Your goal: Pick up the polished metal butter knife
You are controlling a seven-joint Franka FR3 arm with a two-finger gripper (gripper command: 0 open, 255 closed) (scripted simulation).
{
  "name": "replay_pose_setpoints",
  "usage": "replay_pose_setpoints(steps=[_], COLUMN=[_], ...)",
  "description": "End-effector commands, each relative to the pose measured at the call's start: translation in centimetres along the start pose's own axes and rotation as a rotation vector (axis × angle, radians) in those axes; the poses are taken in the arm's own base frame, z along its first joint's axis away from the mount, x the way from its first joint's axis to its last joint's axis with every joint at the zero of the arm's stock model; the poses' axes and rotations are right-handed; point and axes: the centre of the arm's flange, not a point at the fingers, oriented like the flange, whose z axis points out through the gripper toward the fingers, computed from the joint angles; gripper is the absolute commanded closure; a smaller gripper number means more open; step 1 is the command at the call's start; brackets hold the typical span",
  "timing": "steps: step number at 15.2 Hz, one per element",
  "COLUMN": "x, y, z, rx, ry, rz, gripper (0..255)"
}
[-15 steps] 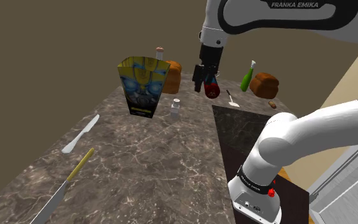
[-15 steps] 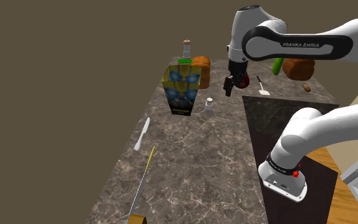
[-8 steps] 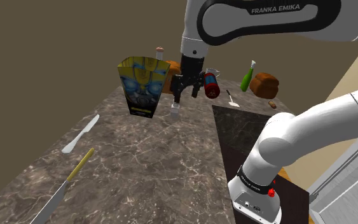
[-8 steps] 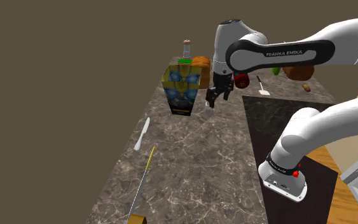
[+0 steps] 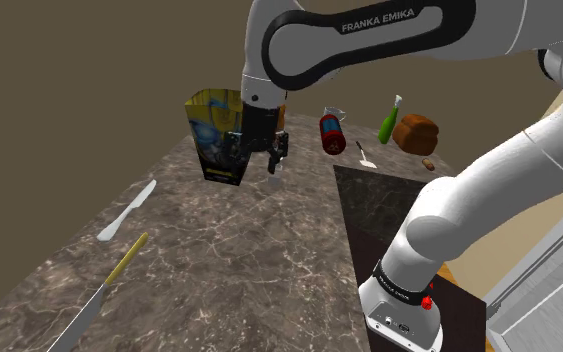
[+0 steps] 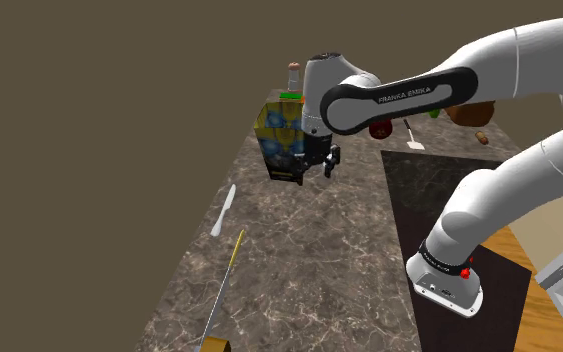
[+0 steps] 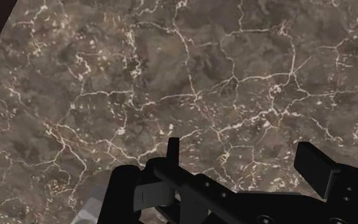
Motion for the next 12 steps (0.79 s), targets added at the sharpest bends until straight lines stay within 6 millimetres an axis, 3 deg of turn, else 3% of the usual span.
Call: replay_pose_setpoints(steps=[1, 12], x=[0.5, 5.9], y=[-2.2, -13.6], z=[0.8, 5.4], rx=[0.018, 0.104], ry=[-0.008, -0.052], rz=[0.061, 0.368], gripper=[0, 0])
